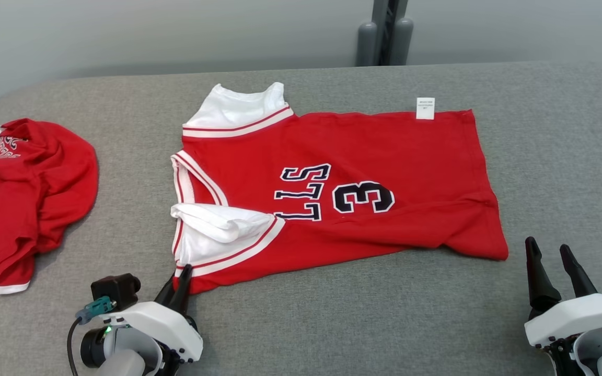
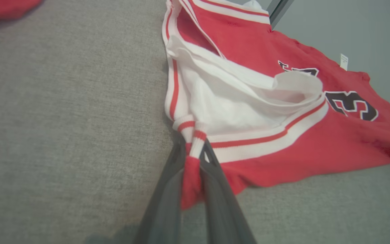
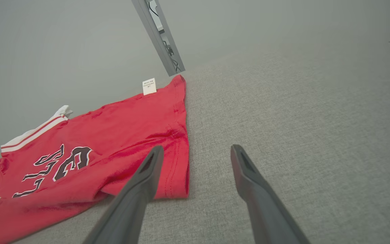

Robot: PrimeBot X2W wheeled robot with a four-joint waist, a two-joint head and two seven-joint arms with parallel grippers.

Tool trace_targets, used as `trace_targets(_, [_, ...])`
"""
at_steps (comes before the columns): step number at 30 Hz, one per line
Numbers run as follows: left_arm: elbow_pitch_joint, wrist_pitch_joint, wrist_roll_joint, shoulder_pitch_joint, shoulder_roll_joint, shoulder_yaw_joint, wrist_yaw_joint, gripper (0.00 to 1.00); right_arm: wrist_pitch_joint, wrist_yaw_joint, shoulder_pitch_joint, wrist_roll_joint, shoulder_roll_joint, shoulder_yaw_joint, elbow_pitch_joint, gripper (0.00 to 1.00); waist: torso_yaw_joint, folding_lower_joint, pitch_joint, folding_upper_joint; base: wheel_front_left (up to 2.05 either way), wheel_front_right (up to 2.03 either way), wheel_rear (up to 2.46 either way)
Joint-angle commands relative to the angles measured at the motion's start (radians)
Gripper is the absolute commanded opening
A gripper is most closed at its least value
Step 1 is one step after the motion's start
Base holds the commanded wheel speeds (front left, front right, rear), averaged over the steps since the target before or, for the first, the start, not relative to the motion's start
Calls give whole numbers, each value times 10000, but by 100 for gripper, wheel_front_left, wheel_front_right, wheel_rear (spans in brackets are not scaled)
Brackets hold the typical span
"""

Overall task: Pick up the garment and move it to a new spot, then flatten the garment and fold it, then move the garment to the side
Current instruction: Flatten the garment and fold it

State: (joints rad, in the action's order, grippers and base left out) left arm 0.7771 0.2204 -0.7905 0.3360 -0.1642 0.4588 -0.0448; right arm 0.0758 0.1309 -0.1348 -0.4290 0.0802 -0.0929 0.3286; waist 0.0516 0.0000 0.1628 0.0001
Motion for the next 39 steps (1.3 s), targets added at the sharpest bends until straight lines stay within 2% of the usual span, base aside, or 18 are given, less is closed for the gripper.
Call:
trace_targets(1, [-82,81,61,185,-97,-24,-63,0,14,-3,-91,-67,7,-72,92,100,105,0,11,-1,0,0,0])
trace_targets(9, [-755,212,478,381,-253,301,-262,0,-266,-1,-637,-923,-162,-334,1282,100,476,0,168,-1,0,0,0])
trace_targets(20, [-1373,-38,732,649,-402,576,-78,0,-642,-3,-1581,-2222,-282,-173,2960,100,713,0,373,-1,0,0,0])
trace_targets(21, [-1415,-40,731,642,-413,584,-63,0,-660,-3,-1640,-2339,-288,-130,3053,79,727,0,377,-1,0,0,0])
trace_targets(22, [-1449,-55,726,630,-425,588,-57,0,-680,-3,-1701,-2452,-295,-85,3164,51,740,0,379,-1,0,0,0])
trace_targets(23, [-1474,-65,718,614,-438,593,-49,0,-720,-3,-1762,-2585,-300,-27,3257,39,753,0,376,-1,0,0,0])
trace_targets(25, [-1552,-85,704,546,-469,617,11,0,-773,-1,-1900,-3018,-320,171,3343,0,785,0,362,-1,0,0,0])
trace_targets(33, [-1737,-209,737,409,-646,752,-45,0,-620,-1,-2045,-3479,-150,234,3440,0,764,0,287,-1,0,0,0])
trace_targets(39, [-1904,-314,896,396,-936,870,-92,0,-577,-1,-2194,-3500,257,363,3395,0,657,0,159,-1,0,0,0])
